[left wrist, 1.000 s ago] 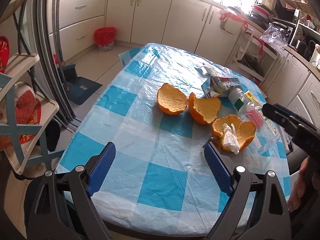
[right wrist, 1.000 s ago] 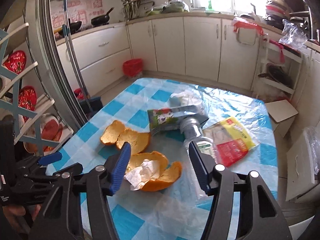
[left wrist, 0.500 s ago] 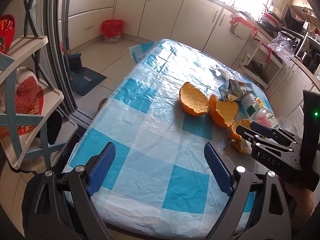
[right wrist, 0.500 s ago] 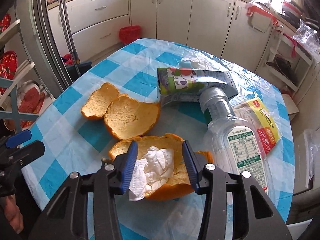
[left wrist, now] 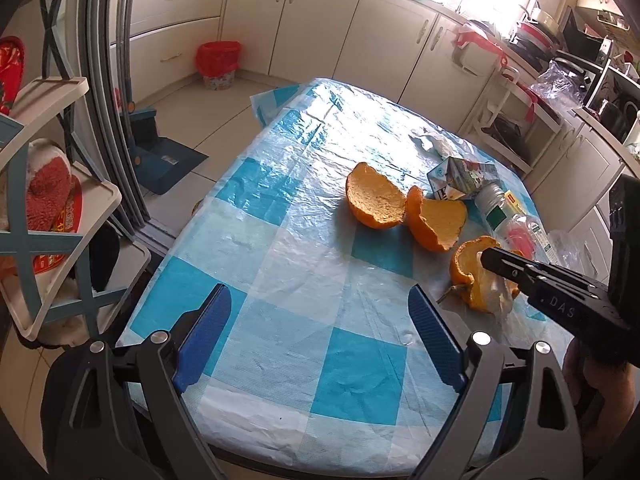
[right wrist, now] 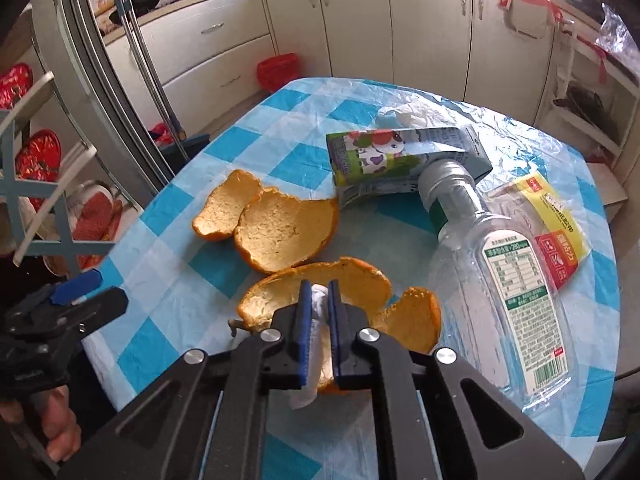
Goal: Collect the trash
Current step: 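Grasp the white tissue inside the orange peel with the right tool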
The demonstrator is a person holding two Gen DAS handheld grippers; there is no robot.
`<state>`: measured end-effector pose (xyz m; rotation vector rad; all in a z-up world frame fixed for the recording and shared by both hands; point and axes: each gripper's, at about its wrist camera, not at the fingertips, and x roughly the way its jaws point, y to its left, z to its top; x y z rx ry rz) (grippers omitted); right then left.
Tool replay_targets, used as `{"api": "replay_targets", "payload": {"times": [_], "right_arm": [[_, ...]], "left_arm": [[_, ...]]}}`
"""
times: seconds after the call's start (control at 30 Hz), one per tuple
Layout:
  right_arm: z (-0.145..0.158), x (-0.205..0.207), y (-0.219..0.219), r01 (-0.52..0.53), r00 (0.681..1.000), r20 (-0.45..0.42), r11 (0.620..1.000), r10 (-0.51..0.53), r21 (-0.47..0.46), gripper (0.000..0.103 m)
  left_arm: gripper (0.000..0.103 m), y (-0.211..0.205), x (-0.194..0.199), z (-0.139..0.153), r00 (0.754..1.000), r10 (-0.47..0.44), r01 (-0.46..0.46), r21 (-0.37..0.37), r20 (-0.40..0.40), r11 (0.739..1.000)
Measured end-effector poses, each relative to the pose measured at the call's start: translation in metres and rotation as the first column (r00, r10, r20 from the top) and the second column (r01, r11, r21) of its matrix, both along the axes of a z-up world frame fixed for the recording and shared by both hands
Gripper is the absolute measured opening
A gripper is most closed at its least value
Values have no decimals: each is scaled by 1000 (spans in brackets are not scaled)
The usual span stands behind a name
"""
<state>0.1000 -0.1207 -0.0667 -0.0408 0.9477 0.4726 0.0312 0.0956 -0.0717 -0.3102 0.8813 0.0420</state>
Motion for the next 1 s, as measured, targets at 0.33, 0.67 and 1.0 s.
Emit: {"api": "replay_targets", "payload": {"times": [0.33, 0.67, 1.0], "right_arm": [[34, -25, -40, -19, 1000, 19, 981, 15, 195, 8], [27, -43, -46, -69, 998, 18, 991, 68, 111, 24], [10, -4, 4, -30, 999, 15, 999, 29, 22, 33]], "left_arm": [[86, -32, 9, 0, 995, -99, 99, -3, -11, 995], [86, -45, 26, 4, 996, -93, 92, -32, -7, 995], [86, 5, 9, 8, 1000, 19, -20, -49, -12, 999]]}}
